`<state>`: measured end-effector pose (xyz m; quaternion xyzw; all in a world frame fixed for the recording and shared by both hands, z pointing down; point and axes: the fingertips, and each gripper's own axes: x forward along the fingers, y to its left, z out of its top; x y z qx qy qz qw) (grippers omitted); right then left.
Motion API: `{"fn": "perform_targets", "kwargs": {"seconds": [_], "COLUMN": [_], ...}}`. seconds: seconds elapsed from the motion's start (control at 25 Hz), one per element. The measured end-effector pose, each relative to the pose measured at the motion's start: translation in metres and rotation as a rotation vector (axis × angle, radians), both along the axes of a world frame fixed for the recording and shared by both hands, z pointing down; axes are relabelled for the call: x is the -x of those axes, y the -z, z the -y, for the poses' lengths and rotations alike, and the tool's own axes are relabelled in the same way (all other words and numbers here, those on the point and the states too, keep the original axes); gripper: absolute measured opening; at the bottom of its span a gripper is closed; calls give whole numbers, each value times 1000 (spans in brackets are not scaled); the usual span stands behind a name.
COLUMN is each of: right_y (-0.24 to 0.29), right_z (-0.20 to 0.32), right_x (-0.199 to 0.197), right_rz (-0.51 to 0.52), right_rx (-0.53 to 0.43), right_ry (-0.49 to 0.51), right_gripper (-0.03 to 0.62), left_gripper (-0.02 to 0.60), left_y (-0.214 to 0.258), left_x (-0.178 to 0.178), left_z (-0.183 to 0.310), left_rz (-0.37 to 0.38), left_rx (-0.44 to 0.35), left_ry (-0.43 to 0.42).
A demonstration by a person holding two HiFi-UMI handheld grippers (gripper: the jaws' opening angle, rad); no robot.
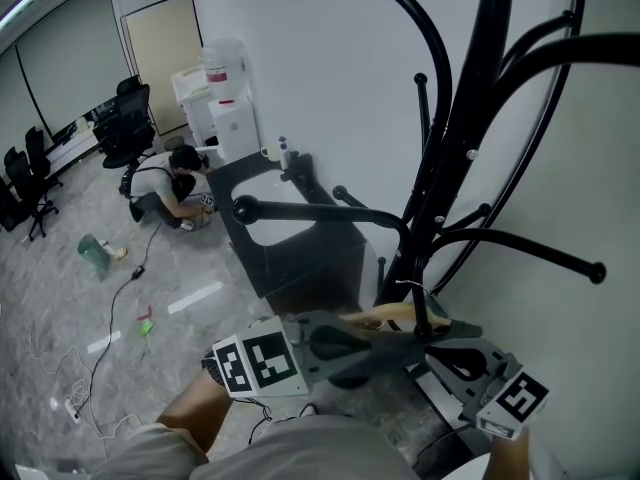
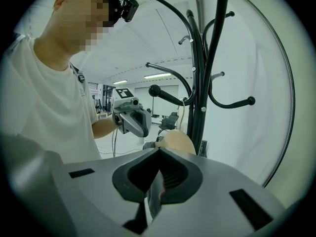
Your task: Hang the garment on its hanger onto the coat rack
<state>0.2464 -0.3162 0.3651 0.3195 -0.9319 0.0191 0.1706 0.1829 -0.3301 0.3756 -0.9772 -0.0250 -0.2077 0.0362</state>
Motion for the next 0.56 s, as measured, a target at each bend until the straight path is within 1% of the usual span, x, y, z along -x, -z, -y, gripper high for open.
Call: {"fn": "perform_targets", "kwargs": {"seconds": [0.56], "right_y": [4], "right_z": [0], "right_x": [4], "right_rz": [-7], "right_rx": [-8], "right_ry": [-2], "right_gripper": [14], "left_gripper": [6], "left_y": [-2], "left_x": [6], "left_z": [-5], "left_rz": [4], "left_rx": [11], "left_ry": [-20]}}
